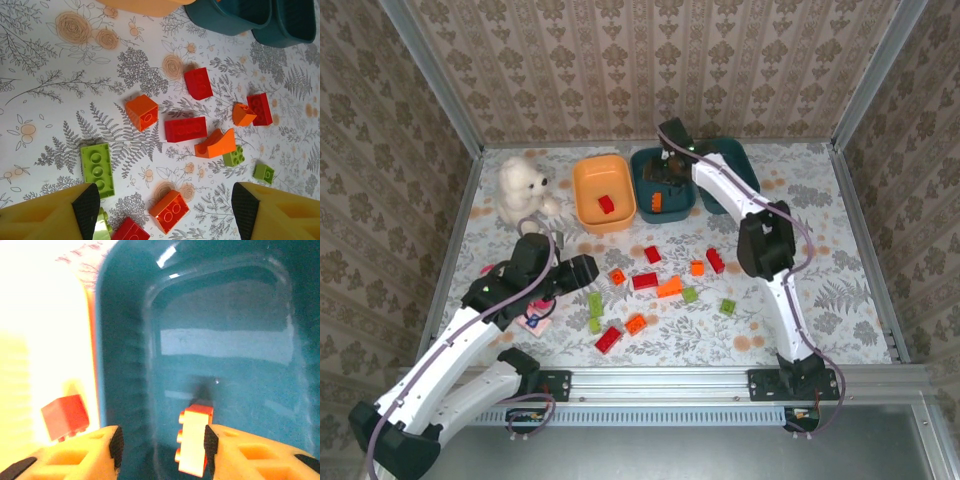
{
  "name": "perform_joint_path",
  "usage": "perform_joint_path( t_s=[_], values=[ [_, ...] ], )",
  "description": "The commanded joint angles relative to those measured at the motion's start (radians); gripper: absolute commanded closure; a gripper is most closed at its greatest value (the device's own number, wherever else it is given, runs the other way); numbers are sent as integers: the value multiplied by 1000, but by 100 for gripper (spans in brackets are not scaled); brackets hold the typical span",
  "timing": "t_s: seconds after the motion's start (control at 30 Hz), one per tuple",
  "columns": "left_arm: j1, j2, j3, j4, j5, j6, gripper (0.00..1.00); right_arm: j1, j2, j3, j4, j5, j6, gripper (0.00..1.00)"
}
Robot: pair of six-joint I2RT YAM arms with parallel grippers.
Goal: Sort the legos into containers by color
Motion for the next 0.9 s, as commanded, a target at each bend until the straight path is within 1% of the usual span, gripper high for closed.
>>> perform_joint_path(
  t_s=[0.0, 0.07, 0.17, 0.3, 0.4, 0.53, 0.6, 0.63, 0.73, 0.8, 0.87],
  values=[
    [2, 34, -18, 9, 29, -35, 29, 28, -249, -154, 99, 9, -36, 52],
    [-10, 80, -21, 30, 53, -40, 29, 44, -374, -328, 197, 7, -36, 53],
    [-50, 158, -14, 58, 62, -31, 30, 70, -564, -588, 304, 2, -34, 51],
    [-128, 284, 46, 109, 54, -1, 30, 97, -799, -858, 320, 46, -26, 49],
    [-188, 436, 149, 147, 46, 38, 30, 97, -1003, -1035, 276, 87, 1, 49],
    [-247, 682, 342, 159, 66, 73, 32, 97, -1210, -1189, 175, 119, 5, 49],
    [-269, 793, 453, 123, 59, 78, 34, 97, -1294, -1249, 120, 112, 1, 49],
    [-273, 823, 486, 103, 48, 68, 35, 97, -1321, -1267, 103, 108, -2, 49],
    [-272, 861, 524, 24, -22, 5, 36, 97, -1401, -1304, 48, 114, 1, 48],
    [-271, 846, 513, -36, -66, -34, 36, 97, -1436, -1313, 32, 111, -6, 48],
    [-276, 822, 474, -64, -79, -55, 36, 98, -1448, -1317, 23, 110, -4, 48]
  ],
)
